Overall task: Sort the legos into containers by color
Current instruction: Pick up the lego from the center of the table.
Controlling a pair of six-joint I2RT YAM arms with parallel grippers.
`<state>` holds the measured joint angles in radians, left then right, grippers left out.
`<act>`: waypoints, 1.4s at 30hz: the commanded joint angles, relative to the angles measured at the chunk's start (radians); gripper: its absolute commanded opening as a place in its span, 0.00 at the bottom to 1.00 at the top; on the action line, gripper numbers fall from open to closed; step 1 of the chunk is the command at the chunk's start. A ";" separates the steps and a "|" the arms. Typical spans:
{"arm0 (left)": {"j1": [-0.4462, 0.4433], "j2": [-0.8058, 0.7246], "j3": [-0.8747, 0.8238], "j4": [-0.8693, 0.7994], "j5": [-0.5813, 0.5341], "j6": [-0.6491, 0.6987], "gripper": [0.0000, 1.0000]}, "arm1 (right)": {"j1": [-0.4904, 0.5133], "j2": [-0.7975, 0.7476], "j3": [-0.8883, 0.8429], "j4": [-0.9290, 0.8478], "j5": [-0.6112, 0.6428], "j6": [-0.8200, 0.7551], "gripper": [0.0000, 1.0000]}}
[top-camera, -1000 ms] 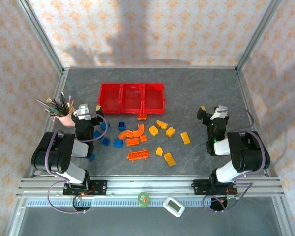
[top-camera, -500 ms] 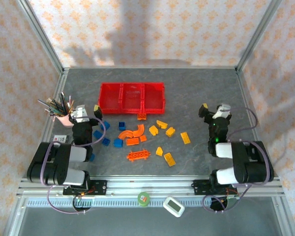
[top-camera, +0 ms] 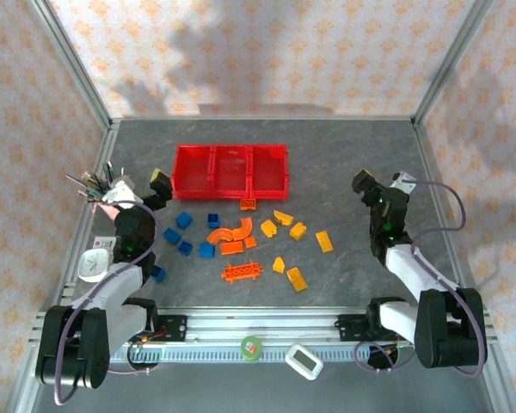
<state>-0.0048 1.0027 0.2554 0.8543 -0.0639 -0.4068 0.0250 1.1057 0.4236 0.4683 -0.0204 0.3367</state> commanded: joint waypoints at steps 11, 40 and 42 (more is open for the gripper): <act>-0.030 -0.087 0.183 -0.589 0.197 -0.253 0.99 | 0.090 -0.025 0.135 -0.395 -0.178 0.079 1.00; -0.620 0.618 0.756 -1.128 -0.033 -0.188 0.92 | 0.510 0.097 0.133 -0.418 -0.173 0.124 1.00; -0.620 0.670 0.790 -1.138 -0.035 -0.185 0.92 | 0.509 0.099 0.145 -0.428 -0.168 0.112 1.00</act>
<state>-0.6201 1.6241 0.9924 -0.2081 -0.0372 -0.6121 0.5323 1.1957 0.5571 0.0223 -0.2066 0.4603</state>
